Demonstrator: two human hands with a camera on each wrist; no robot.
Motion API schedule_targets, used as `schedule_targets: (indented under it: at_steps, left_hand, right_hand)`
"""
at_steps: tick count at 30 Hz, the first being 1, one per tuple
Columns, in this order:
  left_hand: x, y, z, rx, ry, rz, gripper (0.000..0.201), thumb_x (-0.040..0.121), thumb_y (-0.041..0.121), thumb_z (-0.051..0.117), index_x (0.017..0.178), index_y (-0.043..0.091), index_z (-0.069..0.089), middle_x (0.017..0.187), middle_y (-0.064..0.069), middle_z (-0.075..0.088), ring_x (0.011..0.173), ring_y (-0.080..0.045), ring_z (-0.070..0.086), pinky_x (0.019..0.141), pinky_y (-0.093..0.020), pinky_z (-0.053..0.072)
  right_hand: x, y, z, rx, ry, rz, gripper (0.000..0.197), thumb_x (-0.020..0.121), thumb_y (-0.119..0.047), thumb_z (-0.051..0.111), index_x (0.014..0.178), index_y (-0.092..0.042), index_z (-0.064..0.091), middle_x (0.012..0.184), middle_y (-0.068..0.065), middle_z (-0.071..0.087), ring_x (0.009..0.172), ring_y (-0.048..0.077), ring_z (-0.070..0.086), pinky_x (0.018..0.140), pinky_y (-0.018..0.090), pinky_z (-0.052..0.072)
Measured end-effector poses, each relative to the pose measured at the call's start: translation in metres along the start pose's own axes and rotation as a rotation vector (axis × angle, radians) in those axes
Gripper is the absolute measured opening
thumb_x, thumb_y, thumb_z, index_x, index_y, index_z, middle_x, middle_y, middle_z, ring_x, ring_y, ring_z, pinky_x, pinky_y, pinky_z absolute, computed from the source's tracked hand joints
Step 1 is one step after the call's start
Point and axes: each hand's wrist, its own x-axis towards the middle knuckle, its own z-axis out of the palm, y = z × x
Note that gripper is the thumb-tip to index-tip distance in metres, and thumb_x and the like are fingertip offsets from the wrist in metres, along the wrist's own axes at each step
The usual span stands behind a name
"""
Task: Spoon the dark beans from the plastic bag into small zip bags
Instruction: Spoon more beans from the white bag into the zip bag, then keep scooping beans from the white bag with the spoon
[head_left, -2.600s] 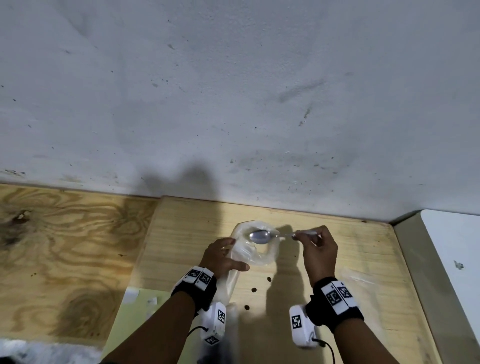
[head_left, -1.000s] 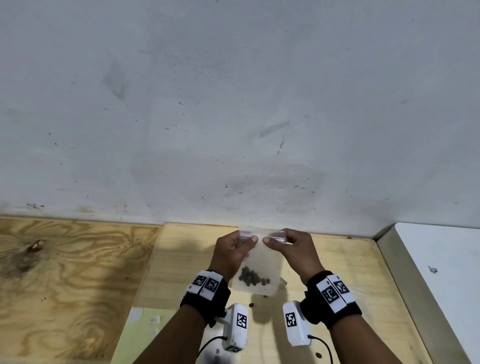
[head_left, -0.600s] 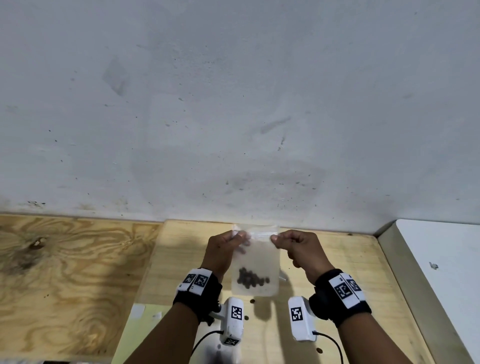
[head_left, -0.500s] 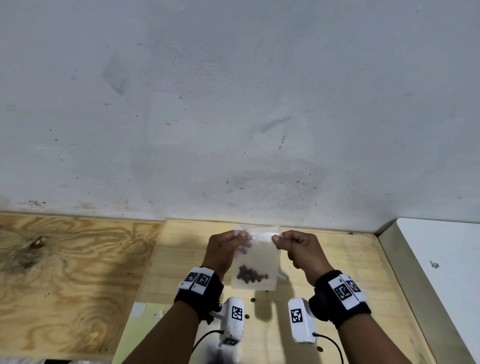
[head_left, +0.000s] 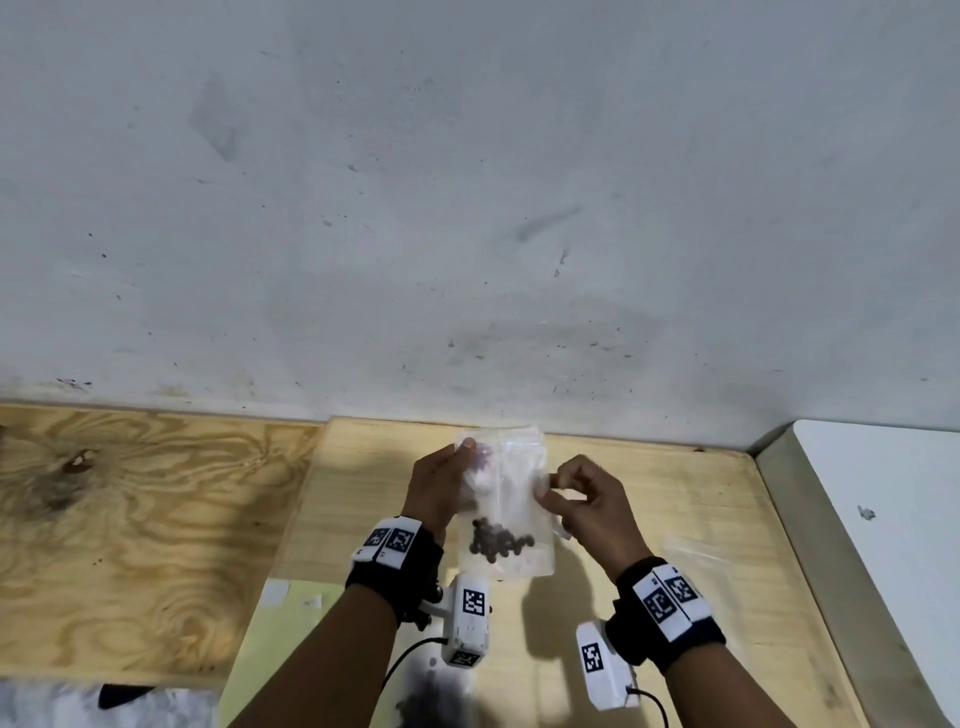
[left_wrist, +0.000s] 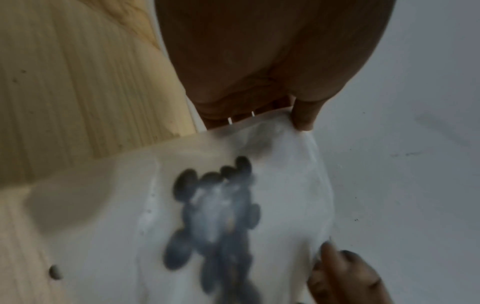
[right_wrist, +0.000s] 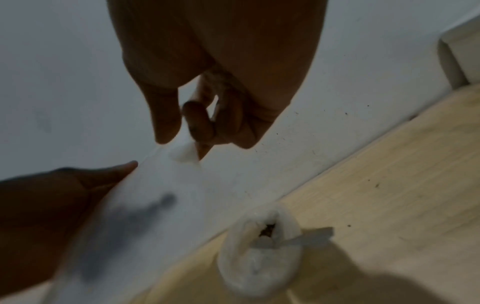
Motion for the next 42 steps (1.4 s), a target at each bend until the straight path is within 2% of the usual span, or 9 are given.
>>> schedule_targets:
  at_steps: [3,7,9,11,14,20,29,37,42]
  left_hand:
    - [-0.005,-0.005,0.003,-0.061,-0.006,-0.064,0.034,0.096,0.030,0.059,0.113,0.002,0.069,0.096,-0.008,0.071,0.066,-0.019,0.066,0.059,-0.029,0.055]
    - [-0.020,-0.025,0.005,0.014,-0.036,-0.013,0.050,0.085,0.006,0.071,0.128,0.025,0.055,0.105,-0.011,0.072,0.083,-0.029,0.070,0.073,-0.044,0.060]
    - [-0.031,-0.038,0.005,0.103,-0.029,0.041,0.065,0.078,-0.008,0.070,0.126,0.032,0.054,0.107,-0.013,0.070,0.087,-0.026,0.069,0.067,-0.042,0.060]
    - [-0.041,-0.053,0.001,0.220,0.000,0.082,0.058,0.076,-0.012,0.068,0.117,0.028,0.062,0.107,-0.016,0.068,0.081,-0.025,0.068,0.064,-0.040,0.060]
    - [-0.057,-0.072,-0.013,0.296,0.052,0.071,0.048,0.076,-0.013,0.069,0.111,0.021,0.069,0.108,-0.017,0.068,0.071,-0.026,0.066,0.062,-0.038,0.060]
    - [-0.090,-0.100,-0.063,0.400,0.090,-0.019,0.049,0.073,-0.014,0.072,0.114,0.014,0.069,0.102,-0.011,0.072,0.064,-0.023,0.063,0.052,-0.021,0.051]
    - [-0.113,-0.144,-0.135,0.521,0.058,-0.145,0.050,0.070,-0.009,0.076,0.107,0.023,0.070,0.092,-0.007,0.071,0.064,-0.022,0.066,0.062,-0.036,0.060]
    - [-0.108,-0.156,-0.141,0.598,0.068,-0.113,0.047,0.070,0.001,0.077,0.106,0.029,0.068,0.094,0.002,0.064,0.076,-0.019,0.060,0.070,-0.032,0.056]
    - [-0.106,-0.153,-0.142,0.755,0.099,-0.015,0.044,0.072,0.012,0.080,0.111,0.026,0.067,0.120,-0.001,0.052,0.101,-0.022,0.059,0.089,-0.034,0.050]
  right_hand:
    - [-0.007,0.015,-0.005,-0.092,-0.109,0.034,0.016,0.078,-0.001,0.079,0.081,-0.015,0.071,0.073,0.003,0.058,0.061,0.005,0.055,0.055,0.017,0.042]
    - [-0.012,0.028,-0.012,0.014,0.021,0.135,0.022,0.082,0.000,0.075,0.096,-0.016,0.076,0.079,0.002,0.060,0.046,-0.002,0.048,0.045,0.011,0.037]
    - [-0.016,0.037,-0.014,0.040,0.031,0.179,0.024,0.082,0.000,0.075,0.099,-0.017,0.076,0.079,0.001,0.060,0.047,0.002,0.048,0.045,0.012,0.037]
    - [-0.024,0.046,-0.012,-0.005,-0.027,0.189,0.027,0.080,0.001,0.075,0.098,-0.019,0.076,0.079,-0.002,0.060,0.059,0.007,0.053,0.053,0.015,0.041]
    - [-0.037,0.057,-0.003,-0.111,-0.133,0.161,0.032,0.077,0.002,0.077,0.096,-0.023,0.074,0.082,-0.005,0.065,0.078,0.006,0.062,0.067,0.021,0.047]
    - [-0.081,0.076,0.034,-0.346,-0.296,0.122,0.035,0.074,-0.007,0.082,0.100,-0.027,0.068,0.071,-0.006,0.072,0.070,0.001,0.067,0.066,0.013,0.047]
    - [-0.131,0.107,0.098,-0.590,-0.353,0.270,0.035,0.072,-0.027,0.082,0.101,-0.038,0.064,0.082,-0.010,0.063,0.078,0.009,0.063,0.071,0.026,0.051]
    - [-0.142,0.113,0.118,-0.678,-0.303,0.318,0.035,0.078,-0.024,0.074,0.106,-0.038,0.059,0.087,-0.012,0.066,0.084,0.015,0.064,0.077,0.032,0.054]
    - [-0.147,0.108,0.111,-0.713,-0.245,0.247,0.037,0.080,-0.033,0.074,0.114,-0.035,0.060,0.112,-0.012,0.049,0.099,0.013,0.056,0.080,0.026,0.043]
